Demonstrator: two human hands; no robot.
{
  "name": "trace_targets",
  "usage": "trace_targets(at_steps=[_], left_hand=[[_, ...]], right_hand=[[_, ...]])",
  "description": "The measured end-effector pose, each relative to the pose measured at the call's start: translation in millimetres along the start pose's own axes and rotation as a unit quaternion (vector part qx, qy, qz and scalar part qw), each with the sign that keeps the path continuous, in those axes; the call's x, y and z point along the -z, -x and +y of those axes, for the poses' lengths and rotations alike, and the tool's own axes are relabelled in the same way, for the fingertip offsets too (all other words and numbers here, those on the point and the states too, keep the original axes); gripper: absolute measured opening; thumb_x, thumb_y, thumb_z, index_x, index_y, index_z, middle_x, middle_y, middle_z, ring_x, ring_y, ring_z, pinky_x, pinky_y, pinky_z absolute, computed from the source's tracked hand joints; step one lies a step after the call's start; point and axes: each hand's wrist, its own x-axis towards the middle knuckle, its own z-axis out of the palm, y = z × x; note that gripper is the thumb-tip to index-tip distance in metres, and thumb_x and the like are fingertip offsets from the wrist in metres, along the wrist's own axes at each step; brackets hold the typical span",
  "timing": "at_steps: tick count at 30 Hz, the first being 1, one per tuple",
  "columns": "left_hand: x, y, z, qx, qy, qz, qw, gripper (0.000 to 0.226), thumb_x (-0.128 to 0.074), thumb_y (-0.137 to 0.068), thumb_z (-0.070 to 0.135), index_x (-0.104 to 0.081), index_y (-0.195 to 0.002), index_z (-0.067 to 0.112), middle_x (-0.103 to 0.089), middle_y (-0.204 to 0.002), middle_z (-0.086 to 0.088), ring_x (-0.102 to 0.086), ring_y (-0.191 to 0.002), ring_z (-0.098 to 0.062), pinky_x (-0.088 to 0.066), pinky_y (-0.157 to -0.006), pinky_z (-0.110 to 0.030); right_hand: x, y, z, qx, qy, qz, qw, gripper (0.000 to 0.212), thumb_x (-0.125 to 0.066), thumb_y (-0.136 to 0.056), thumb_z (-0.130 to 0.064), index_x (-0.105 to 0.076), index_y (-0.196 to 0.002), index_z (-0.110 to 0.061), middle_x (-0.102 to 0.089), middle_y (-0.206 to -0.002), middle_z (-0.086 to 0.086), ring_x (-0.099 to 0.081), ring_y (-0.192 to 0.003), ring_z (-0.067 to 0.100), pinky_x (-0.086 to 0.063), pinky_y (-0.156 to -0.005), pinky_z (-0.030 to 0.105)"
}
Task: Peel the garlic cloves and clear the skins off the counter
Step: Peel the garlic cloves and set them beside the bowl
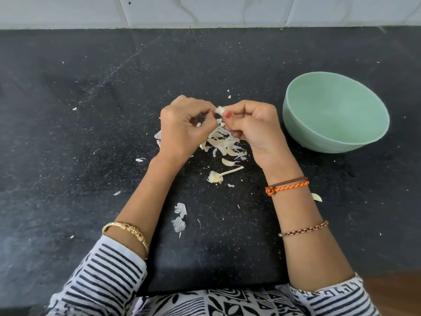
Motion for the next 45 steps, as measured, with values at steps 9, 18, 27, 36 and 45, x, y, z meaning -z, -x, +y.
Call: trace_targets(at_steps=[9,18,27,36,45], left_hand=[[11,-13,8,0.214,0.249,0.051,0.943,0.014,-0.059,-0.075,0.006,-0.067,-0.073,0.017,-0.063,-0.056,0.014,-0.048,-0.052,0.002,-0.035,-0.050,-0.012],[7,-6,2,0.205,0.272,-0.052,0.939,0.009,-0.070,-0.074,0.010,-0.066,-0.079,0.017,-0.069,-0.071,0.013,-0.061,-0.069,-0.003,-0.050,-0.069,-0.018],[4,-6,-1,0.202,0.242,-0.055,0.947,0.021,-0.070,-0.077,-0.002,-0.066,-0.079,0.018,-0.069,-0.070,0.015,-0.062,-0.071,-0.002,-0.052,-0.073,-0.020],[9,-8,5,0.294,0.312,-0.050,0.902,0.018,-0.065,-0.077,-0.008,-0.064,-0.078,0.010,-0.067,-0.060,0.011,-0.059,-0.056,0.003,-0.042,-0.053,-0.008],[0,-1,3,0.196,0.191,-0.082,0.958,0.010,-0.064,-0.084,0.016,-0.073,-0.085,0.019,-0.070,-0.079,-0.016,-0.055,-0.070,-0.022,-0.048,-0.065,-0.040]], right_hand=[[-19,9,-3,0.009,-0.022,0.034,0.999,0.014,-0.059,-0.085,0.005,-0.069,-0.080,-0.005,-0.062,-0.061,-0.001,-0.056,-0.051,-0.003,-0.044,-0.053,0.010],[-16,7,0,0.054,0.054,0.122,0.990,0.017,-0.064,-0.085,-0.005,-0.068,-0.075,-0.018,-0.063,-0.063,-0.003,-0.054,-0.053,-0.004,-0.045,-0.055,0.010],[-16,4,4,0.041,0.089,0.123,0.988,0.018,-0.061,-0.087,-0.007,-0.067,-0.074,-0.018,-0.063,-0.063,-0.001,-0.054,-0.054,0.000,-0.048,-0.056,0.013],[-12,4,3,0.052,0.017,0.133,0.990,0.018,-0.061,-0.086,-0.002,-0.067,-0.079,-0.017,-0.062,-0.066,-0.003,-0.053,-0.055,-0.005,-0.045,-0.059,0.009],[-13,-2,12,0.084,0.065,0.137,0.985,0.017,-0.060,-0.086,0.000,-0.071,-0.098,-0.006,-0.064,-0.078,-0.011,-0.060,-0.067,-0.009,-0.050,-0.070,0.011]])
